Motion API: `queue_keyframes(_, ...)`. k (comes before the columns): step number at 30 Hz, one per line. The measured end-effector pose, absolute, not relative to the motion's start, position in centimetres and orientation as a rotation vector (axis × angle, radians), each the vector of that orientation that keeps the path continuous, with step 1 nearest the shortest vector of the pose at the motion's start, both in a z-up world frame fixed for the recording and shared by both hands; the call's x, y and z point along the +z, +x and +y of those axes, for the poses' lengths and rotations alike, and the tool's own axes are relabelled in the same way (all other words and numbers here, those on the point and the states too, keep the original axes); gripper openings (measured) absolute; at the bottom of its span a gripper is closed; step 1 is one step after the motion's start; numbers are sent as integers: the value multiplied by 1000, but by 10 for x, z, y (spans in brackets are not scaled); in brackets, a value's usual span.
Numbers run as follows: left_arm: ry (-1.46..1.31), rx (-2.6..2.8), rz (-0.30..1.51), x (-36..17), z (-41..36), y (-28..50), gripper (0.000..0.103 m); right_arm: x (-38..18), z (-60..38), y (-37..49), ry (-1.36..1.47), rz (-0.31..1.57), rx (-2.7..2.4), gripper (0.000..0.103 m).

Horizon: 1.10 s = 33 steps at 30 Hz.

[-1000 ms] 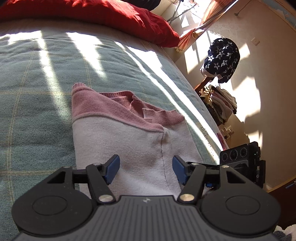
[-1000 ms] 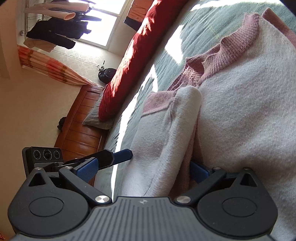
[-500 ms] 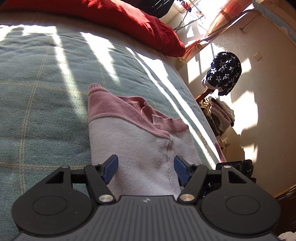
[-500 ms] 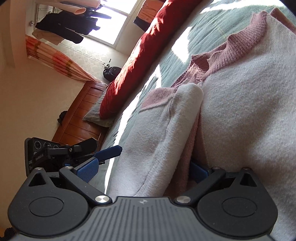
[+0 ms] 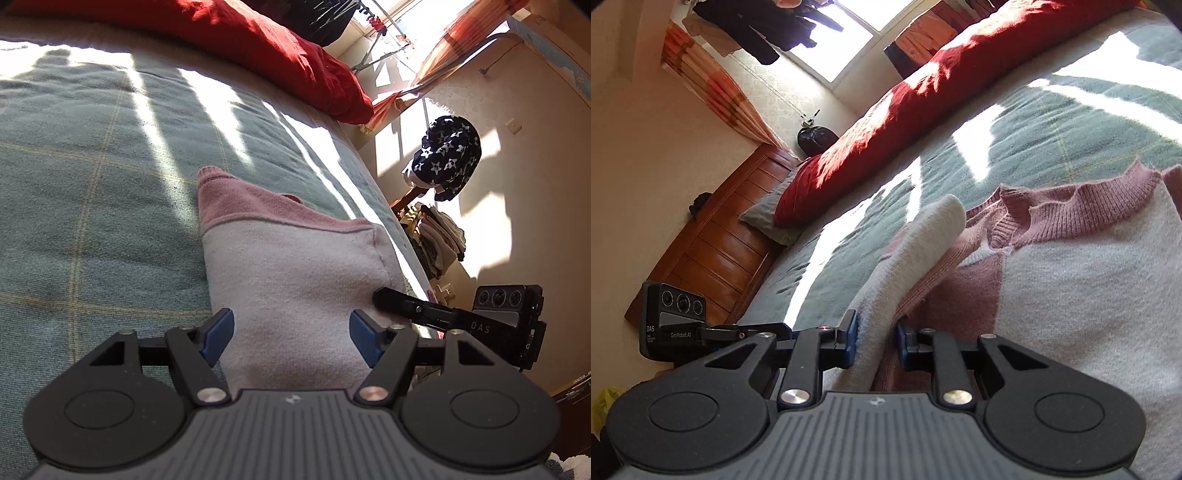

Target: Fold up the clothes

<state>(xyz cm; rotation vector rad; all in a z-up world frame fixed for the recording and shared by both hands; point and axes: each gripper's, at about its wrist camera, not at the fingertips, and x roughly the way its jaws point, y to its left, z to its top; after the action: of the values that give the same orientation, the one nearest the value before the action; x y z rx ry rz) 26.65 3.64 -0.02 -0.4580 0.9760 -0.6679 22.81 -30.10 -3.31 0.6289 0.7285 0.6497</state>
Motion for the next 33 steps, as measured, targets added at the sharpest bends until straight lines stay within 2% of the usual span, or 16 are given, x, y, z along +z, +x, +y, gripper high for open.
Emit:
queue_keyframes(6,-449,-686,970,4,32,260,70,12,-309,237,484,720,626,23)
queue_keyframes(11,-431,-707,974,6,22,261,70,24,-336,233,452,724,575,23)
queue_keyframes(18,-412,-743,993,2,3,263,71,-5,-395,228,552,789,452,23)
queue_keyframes(25,-392,-766,1024,-3,-18,263,71,-62,-416,231,654,898,379,24)
queue_keyframes(33,-384,-773,1008,4,-24,263,72,-15,-429,234,597,796,403,23)
